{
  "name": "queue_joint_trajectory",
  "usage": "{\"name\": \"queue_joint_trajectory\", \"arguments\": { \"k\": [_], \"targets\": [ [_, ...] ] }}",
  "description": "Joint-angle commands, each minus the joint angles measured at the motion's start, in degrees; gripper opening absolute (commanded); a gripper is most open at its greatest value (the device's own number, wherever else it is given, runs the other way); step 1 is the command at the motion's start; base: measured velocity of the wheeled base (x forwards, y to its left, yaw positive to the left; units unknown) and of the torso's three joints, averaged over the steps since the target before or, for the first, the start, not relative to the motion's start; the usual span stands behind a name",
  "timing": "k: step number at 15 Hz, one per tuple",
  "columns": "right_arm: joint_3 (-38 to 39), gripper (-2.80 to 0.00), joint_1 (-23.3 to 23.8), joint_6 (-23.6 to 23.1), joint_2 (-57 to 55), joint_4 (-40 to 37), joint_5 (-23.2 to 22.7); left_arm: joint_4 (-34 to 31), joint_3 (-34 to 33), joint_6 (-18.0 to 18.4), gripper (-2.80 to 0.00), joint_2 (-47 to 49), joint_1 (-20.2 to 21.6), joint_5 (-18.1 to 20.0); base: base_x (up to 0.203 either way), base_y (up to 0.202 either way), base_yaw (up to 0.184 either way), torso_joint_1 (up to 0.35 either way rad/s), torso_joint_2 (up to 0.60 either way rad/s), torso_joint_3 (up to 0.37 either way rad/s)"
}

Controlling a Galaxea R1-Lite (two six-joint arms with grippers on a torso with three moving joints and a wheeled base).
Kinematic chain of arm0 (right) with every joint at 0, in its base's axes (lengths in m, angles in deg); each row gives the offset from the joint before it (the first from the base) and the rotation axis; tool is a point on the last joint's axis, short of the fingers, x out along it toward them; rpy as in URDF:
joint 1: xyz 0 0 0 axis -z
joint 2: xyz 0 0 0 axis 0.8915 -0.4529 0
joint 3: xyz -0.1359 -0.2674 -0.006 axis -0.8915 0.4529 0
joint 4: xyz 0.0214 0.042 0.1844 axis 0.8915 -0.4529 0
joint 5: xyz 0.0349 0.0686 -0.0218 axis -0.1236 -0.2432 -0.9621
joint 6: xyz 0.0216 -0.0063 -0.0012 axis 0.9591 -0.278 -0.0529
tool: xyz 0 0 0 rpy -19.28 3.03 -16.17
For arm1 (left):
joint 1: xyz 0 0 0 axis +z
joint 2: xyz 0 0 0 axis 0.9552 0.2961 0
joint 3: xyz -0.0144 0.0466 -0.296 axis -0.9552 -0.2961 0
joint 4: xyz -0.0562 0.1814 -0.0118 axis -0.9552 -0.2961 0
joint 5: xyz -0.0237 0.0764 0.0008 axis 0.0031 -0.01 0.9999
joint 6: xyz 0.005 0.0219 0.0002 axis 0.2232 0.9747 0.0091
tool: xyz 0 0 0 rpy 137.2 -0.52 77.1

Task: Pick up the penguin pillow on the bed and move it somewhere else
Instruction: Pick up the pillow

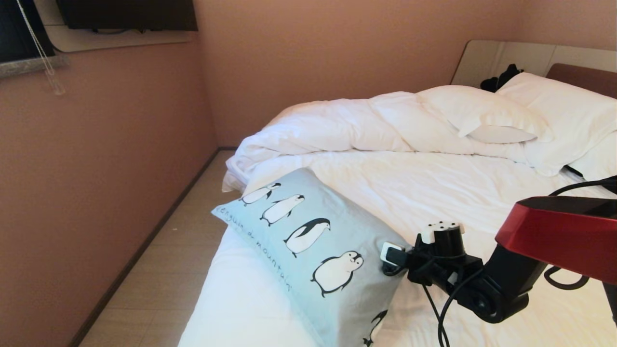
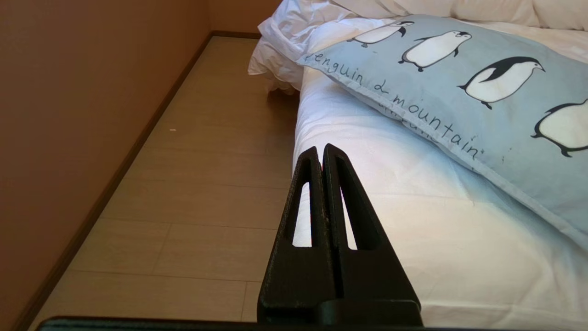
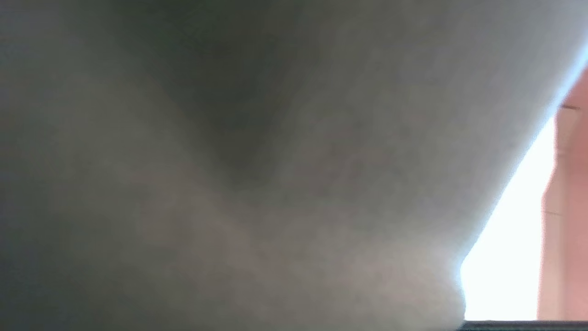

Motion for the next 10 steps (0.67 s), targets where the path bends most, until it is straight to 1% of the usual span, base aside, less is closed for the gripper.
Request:
{"name": "queue_joint_trajectory", "arguments": {
  "k": [1,3,4,6,8,10],
  "targets": [
    [1.8,-2.80,-0.1,8.0,0.5,0.1,-2.3,0.0,-0.2,0.0,-2.80,0.0,0.0,0.1,0.000,0.000,0.000,0.000,0.00,0.000],
    [5.3,-2.80,-0.9,11.3,2.4,0.2,-3.5,0.0,-0.2,0.0,-2.80,0.0,0.0,0.0,0.000,0.000,0.000,0.000,0.00,0.000],
    [7.4,-2.80,-2.2,14.5,4.6,0.2,-4.5,0.0,-0.2,0.0,-2.80,0.0,0.0,0.0,0.000,0.000,0.000,0.000,0.00,0.000],
    [10.6,-2.80,-5.7,23.2,9.1,-0.1,-6.3,0.0,-0.2,0.0,-2.80,0.0,0.0,0.0,0.000,0.000,0.000,0.000,0.00,0.000],
    [12.0,-2.80,-9.5,32.0,13.0,-1.4,-6.9,0.0,-0.2,0.0,-2.80,0.0,0.0,0.0,0.000,0.000,0.000,0.000,0.00,0.000],
    [13.6,-2.80,-12.6,39.8,16.1,-4.1,-7.0,0.0,-0.2,0.0,-2.80,0.0,0.0,0.1,0.000,0.000,0.000,0.000,0.00,0.000]
  ]
}}
